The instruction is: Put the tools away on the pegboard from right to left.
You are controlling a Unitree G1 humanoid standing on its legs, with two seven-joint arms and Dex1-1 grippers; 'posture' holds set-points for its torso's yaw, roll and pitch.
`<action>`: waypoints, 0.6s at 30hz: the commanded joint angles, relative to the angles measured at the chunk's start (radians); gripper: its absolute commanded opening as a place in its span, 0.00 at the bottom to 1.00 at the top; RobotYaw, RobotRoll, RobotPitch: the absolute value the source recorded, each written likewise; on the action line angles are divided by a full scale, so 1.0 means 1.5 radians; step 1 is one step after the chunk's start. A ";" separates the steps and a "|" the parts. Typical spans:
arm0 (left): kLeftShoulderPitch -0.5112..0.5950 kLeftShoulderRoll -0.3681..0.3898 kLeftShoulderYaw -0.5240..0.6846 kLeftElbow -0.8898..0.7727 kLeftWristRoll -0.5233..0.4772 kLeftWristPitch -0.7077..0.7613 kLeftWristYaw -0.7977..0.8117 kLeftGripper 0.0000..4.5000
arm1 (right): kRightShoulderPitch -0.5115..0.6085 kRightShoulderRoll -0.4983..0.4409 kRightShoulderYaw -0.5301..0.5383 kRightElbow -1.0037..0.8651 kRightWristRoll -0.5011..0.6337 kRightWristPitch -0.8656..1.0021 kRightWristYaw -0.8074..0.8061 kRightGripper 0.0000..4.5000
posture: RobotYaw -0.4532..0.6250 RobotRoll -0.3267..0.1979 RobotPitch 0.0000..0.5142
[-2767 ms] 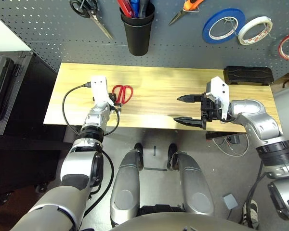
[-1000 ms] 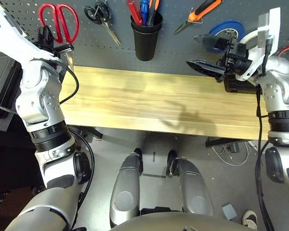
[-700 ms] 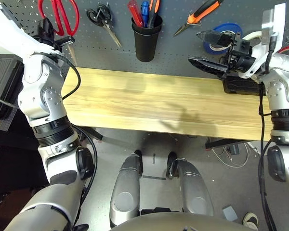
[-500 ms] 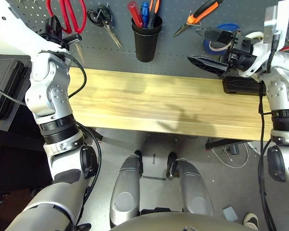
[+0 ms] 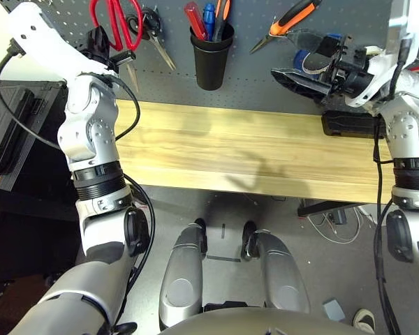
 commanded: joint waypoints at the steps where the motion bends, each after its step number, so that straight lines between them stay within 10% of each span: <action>1: 0.003 -0.007 -0.008 0.025 -0.001 -0.021 -0.005 0.00 | 0.000 -0.003 -0.009 -0.018 0.007 0.006 -0.003 1.00 | 0.41 0.62 0.41; 11: -0.001 -0.019 -0.010 0.095 0.007 -0.069 0.004 0.00 | -0.001 -0.001 -0.008 -0.018 0.004 0.006 -0.009 1.00 | 0.40 0.62 0.41; 18: 0.013 -0.006 -0.037 0.087 0.019 -0.049 -0.011 0.52 | 0.003 0.003 -0.005 -0.011 0.000 0.001 -0.008 1.00 | 0.40 0.62 0.41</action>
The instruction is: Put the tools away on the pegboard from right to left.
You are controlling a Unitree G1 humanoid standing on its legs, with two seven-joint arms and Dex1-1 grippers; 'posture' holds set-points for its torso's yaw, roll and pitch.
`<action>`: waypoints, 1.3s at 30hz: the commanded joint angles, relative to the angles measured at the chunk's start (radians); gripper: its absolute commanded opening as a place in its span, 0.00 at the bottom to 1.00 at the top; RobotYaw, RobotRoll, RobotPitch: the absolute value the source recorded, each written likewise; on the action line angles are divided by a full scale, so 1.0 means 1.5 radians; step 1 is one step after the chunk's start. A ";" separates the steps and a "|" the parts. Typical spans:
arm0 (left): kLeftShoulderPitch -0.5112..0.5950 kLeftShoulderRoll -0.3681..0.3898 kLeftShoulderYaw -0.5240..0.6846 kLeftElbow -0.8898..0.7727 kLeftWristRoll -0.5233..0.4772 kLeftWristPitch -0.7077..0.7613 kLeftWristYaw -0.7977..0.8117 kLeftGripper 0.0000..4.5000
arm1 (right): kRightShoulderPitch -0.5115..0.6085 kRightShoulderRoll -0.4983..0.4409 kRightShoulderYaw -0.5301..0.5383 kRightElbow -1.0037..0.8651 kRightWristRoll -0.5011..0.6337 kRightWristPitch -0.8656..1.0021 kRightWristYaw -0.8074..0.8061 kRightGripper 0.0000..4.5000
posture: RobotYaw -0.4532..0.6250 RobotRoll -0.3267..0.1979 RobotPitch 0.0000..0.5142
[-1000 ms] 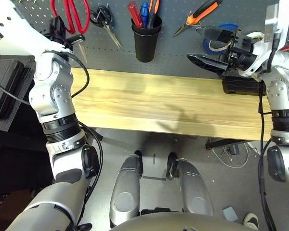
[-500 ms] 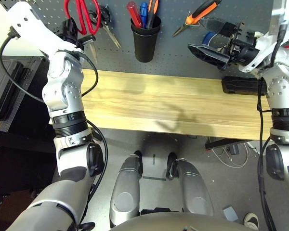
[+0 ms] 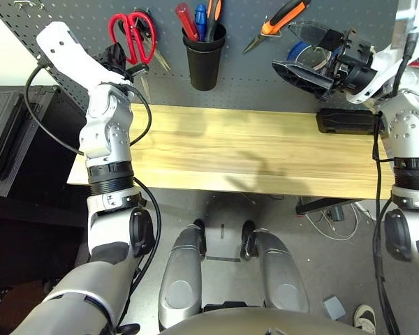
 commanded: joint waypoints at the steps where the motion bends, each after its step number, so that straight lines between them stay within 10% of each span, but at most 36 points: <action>1: 0.020 0.010 -0.029 -0.013 0.014 0.019 -0.015 0.62 | 0.003 0.000 -0.004 -0.005 -0.001 -0.004 0.002 1.00 | 0.40 0.62 0.41; 6: 0.064 0.037 -0.055 -0.069 0.029 0.052 -0.029 0.99 | 0.010 0.002 -0.004 0.000 -0.006 -0.009 0.003 1.00 | 0.41 0.62 0.40; 20: 0.234 0.083 -0.098 -0.224 0.018 0.157 -0.118 0.99 | 0.105 0.020 0.018 0.079 -0.117 -0.049 -0.084 1.00 | 0.45 0.62 0.38; 39: 0.328 0.048 -0.108 0.067 0.099 -0.254 -0.173 0.99 | 0.233 0.110 -0.062 0.276 -0.303 -0.310 -0.523 1.00 | 0.41 0.62 0.37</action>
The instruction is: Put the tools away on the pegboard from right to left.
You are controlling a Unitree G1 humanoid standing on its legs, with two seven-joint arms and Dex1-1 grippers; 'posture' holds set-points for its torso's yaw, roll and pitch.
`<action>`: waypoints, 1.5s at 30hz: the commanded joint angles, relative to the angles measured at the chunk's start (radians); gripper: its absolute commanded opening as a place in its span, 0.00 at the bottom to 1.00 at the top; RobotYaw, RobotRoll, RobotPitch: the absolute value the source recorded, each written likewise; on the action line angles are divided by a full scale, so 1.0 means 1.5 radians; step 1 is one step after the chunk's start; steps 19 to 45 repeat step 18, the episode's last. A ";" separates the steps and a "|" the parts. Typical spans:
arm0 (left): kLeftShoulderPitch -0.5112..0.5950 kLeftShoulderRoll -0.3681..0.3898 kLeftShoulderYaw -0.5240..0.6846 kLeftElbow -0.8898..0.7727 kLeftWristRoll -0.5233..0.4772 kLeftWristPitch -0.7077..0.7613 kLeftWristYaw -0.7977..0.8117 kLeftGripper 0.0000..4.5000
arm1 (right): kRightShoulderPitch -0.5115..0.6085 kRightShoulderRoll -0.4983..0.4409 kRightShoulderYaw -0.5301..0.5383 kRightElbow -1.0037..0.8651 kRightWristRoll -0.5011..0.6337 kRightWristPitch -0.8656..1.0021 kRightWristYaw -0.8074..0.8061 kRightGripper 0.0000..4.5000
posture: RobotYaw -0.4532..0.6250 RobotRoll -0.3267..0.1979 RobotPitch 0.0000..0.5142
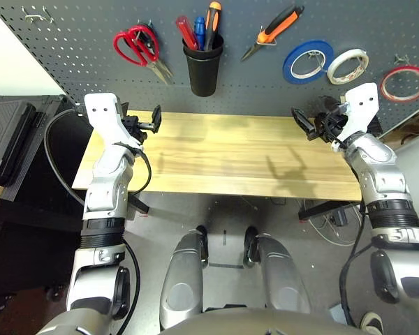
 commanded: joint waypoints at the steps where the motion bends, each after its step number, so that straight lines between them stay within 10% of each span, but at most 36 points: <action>1: 0.021 -0.005 0.017 0.073 0.013 -0.074 0.010 0.99 | 0.024 0.007 -0.019 0.043 -0.032 -0.058 -0.071 1.00 | 0.41 0.62 0.37; 45: -0.038 -0.003 0.049 0.217 0.020 -0.176 0.070 0.99 | -0.004 0.004 -0.043 0.167 -0.035 -0.088 -0.175 1.00 | 0.41 0.62 0.38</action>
